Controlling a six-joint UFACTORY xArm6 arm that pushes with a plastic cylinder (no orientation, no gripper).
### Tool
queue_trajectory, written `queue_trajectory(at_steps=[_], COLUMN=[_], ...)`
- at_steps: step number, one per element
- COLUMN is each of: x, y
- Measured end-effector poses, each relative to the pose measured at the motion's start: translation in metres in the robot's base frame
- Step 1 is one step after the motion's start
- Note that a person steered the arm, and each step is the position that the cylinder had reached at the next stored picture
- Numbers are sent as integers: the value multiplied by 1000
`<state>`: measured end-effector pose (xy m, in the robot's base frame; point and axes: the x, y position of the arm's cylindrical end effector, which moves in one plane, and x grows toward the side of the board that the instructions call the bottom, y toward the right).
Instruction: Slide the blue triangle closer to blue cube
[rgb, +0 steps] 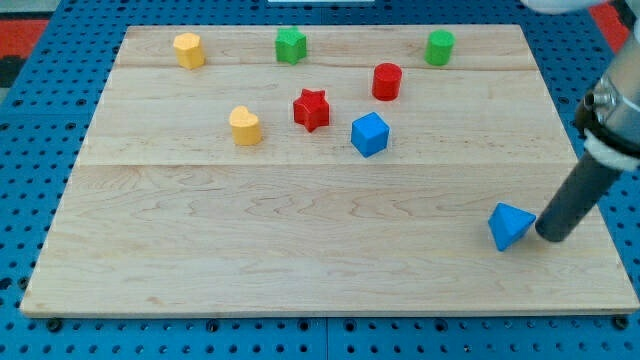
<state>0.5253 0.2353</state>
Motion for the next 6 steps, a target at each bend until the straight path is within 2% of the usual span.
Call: queue_trajectory(at_steps=[1, 2, 3, 4, 6], x=[0, 36, 57, 15, -73], y=[21, 22, -15, -45, -69])
